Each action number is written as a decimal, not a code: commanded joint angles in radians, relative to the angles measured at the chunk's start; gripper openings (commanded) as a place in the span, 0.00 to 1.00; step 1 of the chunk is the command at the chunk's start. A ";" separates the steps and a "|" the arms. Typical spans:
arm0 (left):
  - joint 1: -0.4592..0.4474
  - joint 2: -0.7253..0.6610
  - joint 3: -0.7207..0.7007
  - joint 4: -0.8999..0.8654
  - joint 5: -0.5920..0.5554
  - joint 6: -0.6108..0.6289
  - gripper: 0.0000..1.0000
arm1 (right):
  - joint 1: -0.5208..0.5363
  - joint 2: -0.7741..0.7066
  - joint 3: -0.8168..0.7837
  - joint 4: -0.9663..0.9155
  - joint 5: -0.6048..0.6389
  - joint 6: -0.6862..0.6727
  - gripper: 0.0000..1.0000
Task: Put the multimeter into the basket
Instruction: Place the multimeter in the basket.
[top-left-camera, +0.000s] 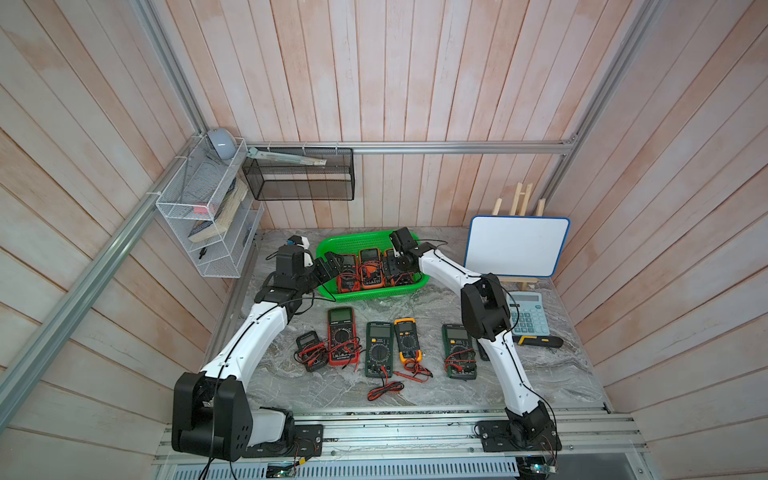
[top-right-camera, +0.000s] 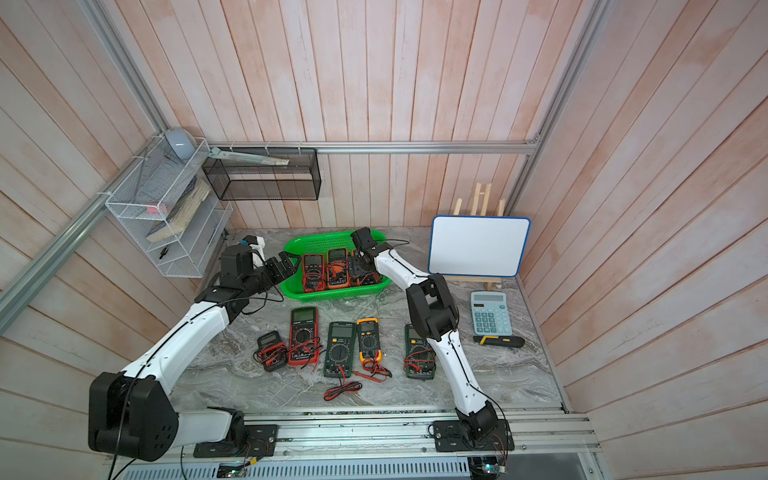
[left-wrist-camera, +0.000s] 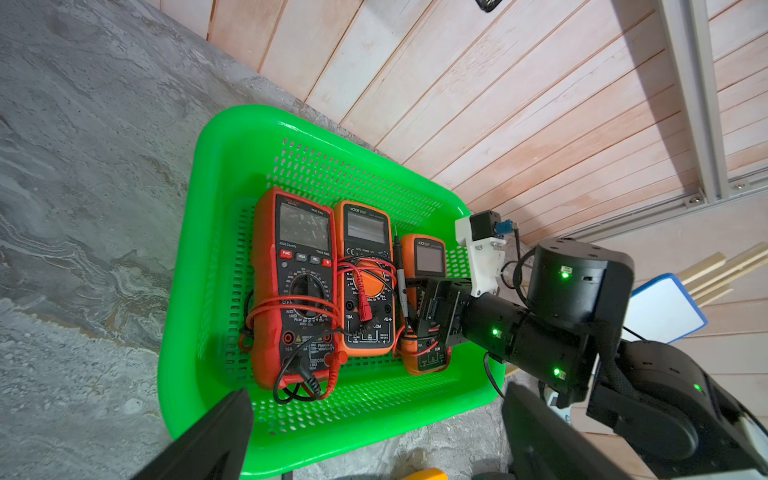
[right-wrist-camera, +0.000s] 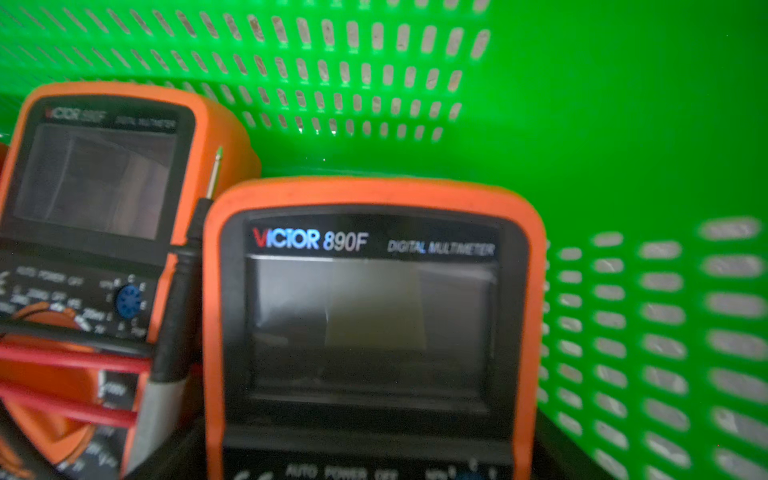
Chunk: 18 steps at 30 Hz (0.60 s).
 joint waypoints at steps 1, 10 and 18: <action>0.005 0.012 0.010 -0.006 0.032 0.027 1.00 | -0.006 -0.009 0.071 -0.061 0.069 0.028 0.98; 0.002 -0.009 0.002 -0.070 0.053 0.056 1.00 | -0.020 -0.023 0.126 -0.077 0.064 0.053 0.98; -0.035 -0.067 -0.048 -0.143 0.023 0.092 1.00 | -0.012 -0.190 0.002 -0.013 -0.016 0.057 0.98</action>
